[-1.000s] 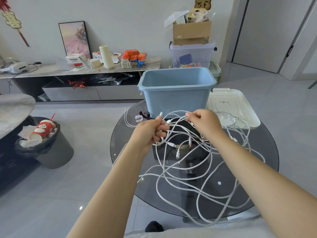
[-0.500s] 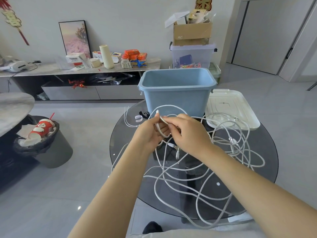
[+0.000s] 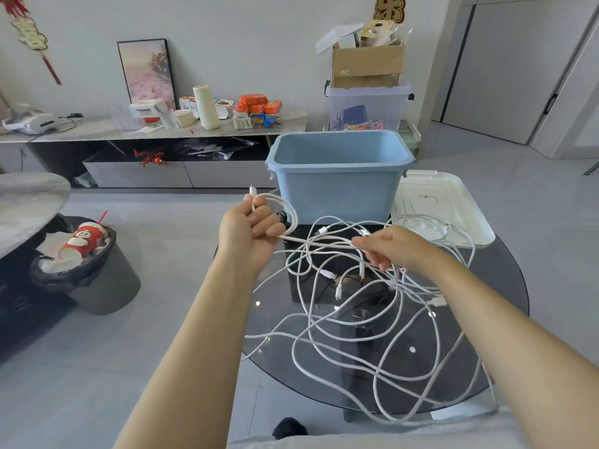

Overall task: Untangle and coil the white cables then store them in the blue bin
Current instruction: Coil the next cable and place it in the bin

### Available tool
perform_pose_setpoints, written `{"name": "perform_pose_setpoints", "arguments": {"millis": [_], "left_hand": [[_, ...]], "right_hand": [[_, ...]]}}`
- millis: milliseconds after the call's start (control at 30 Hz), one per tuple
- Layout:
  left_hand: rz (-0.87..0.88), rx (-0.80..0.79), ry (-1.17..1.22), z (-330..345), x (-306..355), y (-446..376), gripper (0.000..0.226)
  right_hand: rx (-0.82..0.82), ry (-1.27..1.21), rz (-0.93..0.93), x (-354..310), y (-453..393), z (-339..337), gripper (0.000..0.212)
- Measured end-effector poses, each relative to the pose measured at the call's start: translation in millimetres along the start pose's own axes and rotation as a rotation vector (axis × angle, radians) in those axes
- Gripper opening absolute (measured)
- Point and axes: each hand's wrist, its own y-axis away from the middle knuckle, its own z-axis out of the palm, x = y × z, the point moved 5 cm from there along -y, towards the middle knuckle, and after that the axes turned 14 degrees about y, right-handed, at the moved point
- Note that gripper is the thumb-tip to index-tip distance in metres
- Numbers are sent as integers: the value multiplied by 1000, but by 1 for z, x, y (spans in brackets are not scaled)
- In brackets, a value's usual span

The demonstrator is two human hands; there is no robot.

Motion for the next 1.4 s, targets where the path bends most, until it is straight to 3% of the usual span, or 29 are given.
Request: {"name": "perform_pose_setpoints", "arguments": {"millis": [167, 267, 367, 433, 567, 733, 833, 900, 967, 1000, 1100, 1167, 1200, 1400], "left_hand": [[-222, -114, -270, 4, -10, 8, 31], [-275, -143, -473, 1, -22, 10, 30], [-293, -118, -640, 1, -37, 10, 32], [-308, -96, -734, 2, -47, 14, 33], [-344, -97, -769, 2, -63, 15, 38], [-287, -94, -410, 9, -60, 14, 41], [-258, -64, -284, 6, -53, 11, 38], [-222, -27, -212, 4, -52, 8, 37], [-161, 0, -76, 4, -48, 5, 38], [-115, 11, 4, 3, -44, 2, 39], [-6, 24, 151, -8, -20, -7, 40], [-32, 0, 131, -13, -11, -8, 38], [-61, -13, 113, -15, -10, -7, 38], [-286, -135, -202, -3, -25, 6, 27]], "right_hand": [[93, 116, 37, 11, -2, -12, 50], [314, 215, 65, 0, -6, -17, 45], [550, 111, 102, -16, -1, -23, 48], [619, 50, 108, -32, 5, -23, 43], [537, -73, 43, -62, 15, -5, 33], [588, 357, -317, -87, 31, 15, 28], [558, 516, -422, -90, 35, 21, 33], [610, 549, -468, -91, 38, 22, 26], [602, 489, -440, -91, 38, 20, 14], [560, 419, -414, -89, 38, 19, 24], [222, 289, -290, -72, 31, 20, 50], [-22, 224, -200, -52, 25, 19, 58], [-70, 191, -163, -42, 22, 18, 59], [5, 243, -96, -8, -5, 8, 43]]}}
